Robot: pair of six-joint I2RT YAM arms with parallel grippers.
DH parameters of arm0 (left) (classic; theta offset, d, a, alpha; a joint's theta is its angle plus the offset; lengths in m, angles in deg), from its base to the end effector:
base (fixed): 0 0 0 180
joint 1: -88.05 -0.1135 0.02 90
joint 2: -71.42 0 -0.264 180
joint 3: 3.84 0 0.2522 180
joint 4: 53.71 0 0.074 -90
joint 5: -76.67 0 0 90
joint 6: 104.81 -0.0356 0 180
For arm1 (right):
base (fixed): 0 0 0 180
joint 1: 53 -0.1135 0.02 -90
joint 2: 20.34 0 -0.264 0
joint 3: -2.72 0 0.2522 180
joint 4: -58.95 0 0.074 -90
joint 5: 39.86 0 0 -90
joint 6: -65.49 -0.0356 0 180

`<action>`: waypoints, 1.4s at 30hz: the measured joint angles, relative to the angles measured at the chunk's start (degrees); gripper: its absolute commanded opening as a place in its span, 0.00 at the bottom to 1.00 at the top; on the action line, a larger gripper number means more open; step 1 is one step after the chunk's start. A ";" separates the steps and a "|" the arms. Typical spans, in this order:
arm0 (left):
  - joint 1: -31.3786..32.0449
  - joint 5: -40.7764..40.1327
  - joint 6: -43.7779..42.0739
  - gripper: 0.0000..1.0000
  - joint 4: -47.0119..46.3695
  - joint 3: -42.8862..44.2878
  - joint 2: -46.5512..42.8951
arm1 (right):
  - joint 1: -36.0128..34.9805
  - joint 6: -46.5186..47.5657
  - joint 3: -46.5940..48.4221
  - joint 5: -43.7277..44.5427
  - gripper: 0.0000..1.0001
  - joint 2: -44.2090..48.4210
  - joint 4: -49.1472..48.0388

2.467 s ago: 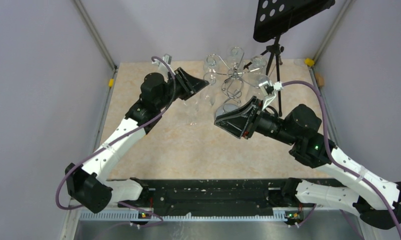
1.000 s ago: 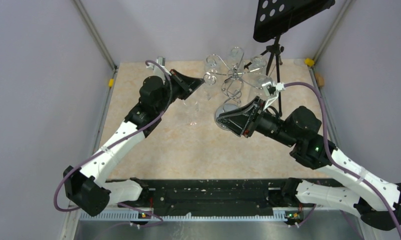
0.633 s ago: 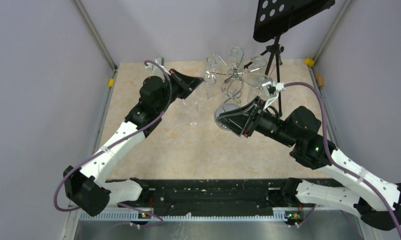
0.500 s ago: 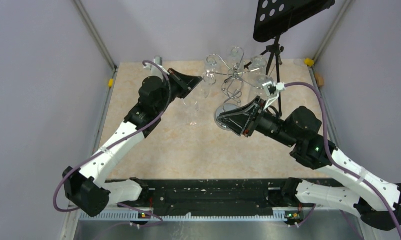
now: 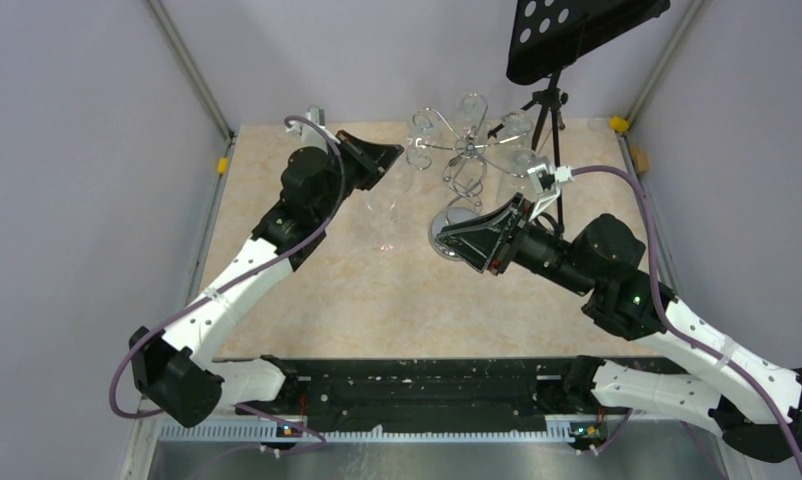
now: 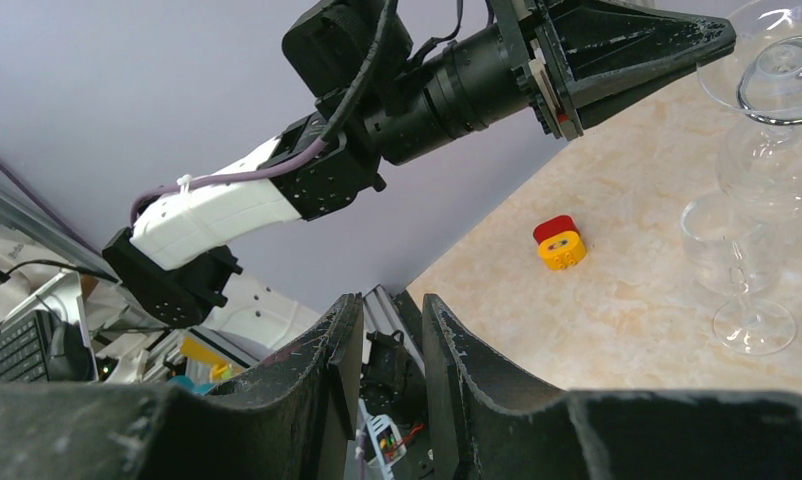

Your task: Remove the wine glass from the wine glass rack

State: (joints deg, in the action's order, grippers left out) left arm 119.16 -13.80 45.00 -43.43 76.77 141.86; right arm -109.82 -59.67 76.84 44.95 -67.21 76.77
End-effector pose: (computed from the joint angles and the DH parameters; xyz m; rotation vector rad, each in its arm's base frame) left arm 0.2480 -0.1493 0.4066 -0.4315 1.6583 -1.2141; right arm 0.0913 0.1455 0.4396 -0.3742 1.5130 1.3697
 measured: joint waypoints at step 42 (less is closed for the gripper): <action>-0.28 13.00 5.86 0.00 -5.55 1.86 5.97 | 0.00 0.00 0.00 0.85 0.42 0.02 0.17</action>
State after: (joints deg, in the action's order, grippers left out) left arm 118.88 -0.80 50.85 -48.99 78.63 147.82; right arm -109.82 -59.67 76.84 45.80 -67.19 76.94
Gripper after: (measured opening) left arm 0.015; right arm 0.315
